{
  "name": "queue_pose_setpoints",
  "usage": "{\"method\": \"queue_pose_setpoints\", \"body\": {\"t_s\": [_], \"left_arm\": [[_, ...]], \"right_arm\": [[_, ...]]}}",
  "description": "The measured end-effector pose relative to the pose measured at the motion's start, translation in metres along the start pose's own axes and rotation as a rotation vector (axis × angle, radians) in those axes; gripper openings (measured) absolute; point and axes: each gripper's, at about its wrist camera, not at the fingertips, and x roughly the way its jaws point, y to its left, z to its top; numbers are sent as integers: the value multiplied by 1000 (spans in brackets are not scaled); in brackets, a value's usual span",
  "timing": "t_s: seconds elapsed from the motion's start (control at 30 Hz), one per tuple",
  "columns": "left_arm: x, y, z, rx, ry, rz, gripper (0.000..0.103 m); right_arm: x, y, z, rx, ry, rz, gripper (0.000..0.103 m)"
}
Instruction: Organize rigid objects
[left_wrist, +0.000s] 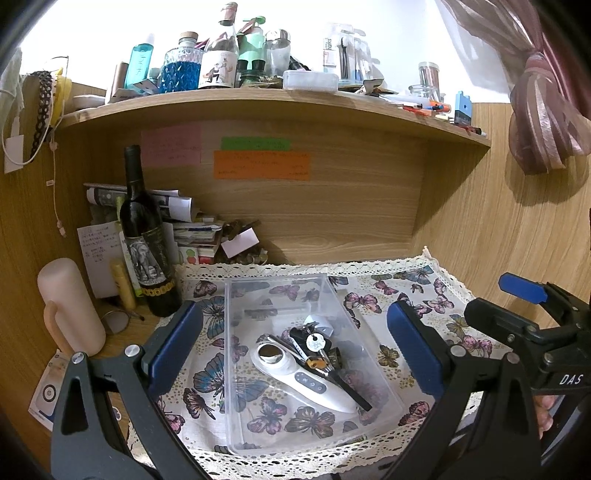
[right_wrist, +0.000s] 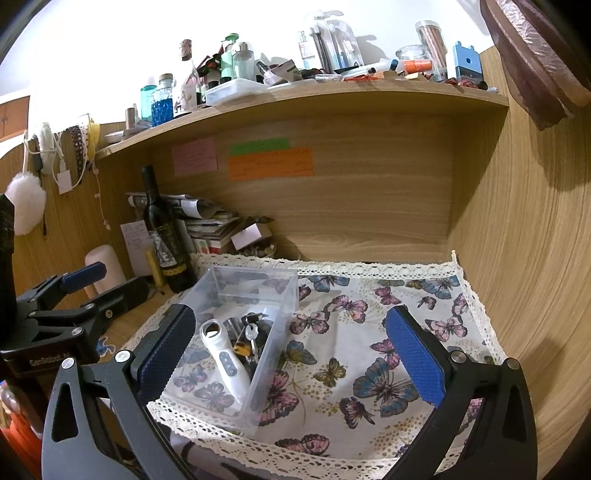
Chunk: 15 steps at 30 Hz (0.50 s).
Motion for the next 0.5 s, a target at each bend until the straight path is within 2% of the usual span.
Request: {"method": "queue_pose_setpoints", "body": {"t_s": [0.5], "left_arm": [[0, 0, -1, 3, -1, 0, 101]], "right_arm": [[0, 2, 0, 17, -5, -19, 103]]}}
